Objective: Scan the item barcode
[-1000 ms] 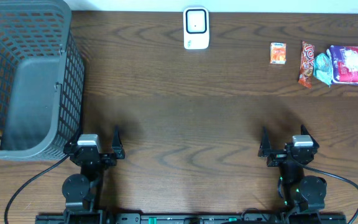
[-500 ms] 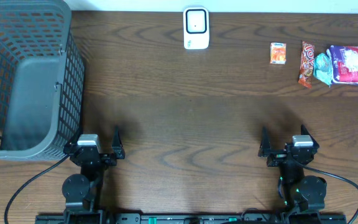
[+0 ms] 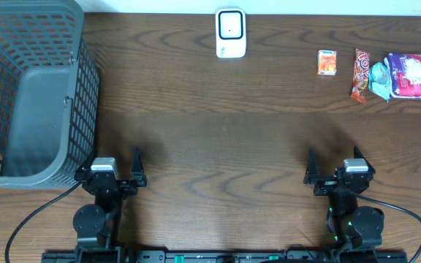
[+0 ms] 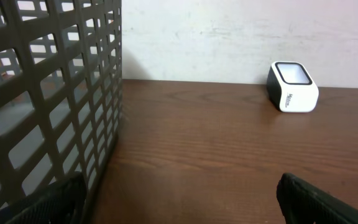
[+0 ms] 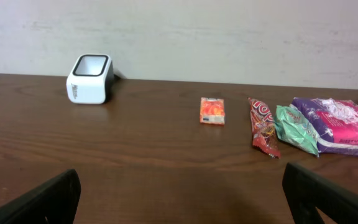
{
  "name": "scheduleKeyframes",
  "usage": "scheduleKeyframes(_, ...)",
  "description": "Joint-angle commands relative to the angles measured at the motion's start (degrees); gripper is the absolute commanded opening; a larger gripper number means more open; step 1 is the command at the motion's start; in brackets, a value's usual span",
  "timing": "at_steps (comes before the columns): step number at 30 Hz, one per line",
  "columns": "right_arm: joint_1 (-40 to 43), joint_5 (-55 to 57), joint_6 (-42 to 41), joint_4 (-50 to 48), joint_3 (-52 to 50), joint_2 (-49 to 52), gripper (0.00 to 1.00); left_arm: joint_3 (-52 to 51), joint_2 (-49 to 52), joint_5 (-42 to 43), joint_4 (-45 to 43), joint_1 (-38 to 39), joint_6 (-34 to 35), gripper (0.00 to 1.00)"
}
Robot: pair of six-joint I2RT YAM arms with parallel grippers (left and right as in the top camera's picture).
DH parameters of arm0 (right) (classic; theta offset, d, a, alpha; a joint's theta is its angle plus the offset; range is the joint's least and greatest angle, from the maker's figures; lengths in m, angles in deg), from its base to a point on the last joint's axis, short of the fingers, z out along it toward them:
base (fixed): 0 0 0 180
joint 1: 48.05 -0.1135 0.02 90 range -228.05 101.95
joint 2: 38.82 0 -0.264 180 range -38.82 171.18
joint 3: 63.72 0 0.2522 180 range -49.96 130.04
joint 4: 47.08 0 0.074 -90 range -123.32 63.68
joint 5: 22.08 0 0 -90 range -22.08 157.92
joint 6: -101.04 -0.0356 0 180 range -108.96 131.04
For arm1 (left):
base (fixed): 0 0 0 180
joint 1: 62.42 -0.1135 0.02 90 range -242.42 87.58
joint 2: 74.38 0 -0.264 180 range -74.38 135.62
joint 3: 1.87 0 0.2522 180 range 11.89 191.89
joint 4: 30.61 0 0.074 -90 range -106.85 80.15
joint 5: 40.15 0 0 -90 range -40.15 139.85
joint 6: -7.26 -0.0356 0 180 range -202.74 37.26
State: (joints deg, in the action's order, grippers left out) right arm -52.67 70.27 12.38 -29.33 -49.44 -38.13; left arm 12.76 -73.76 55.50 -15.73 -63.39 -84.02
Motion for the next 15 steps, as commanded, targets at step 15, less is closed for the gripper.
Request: scheduleKeyframes(15,-0.1,-0.1,0.4,0.1,-0.2,-0.3,0.99,-0.6,-0.4,1.4,2.5,-0.2,0.5,0.98)
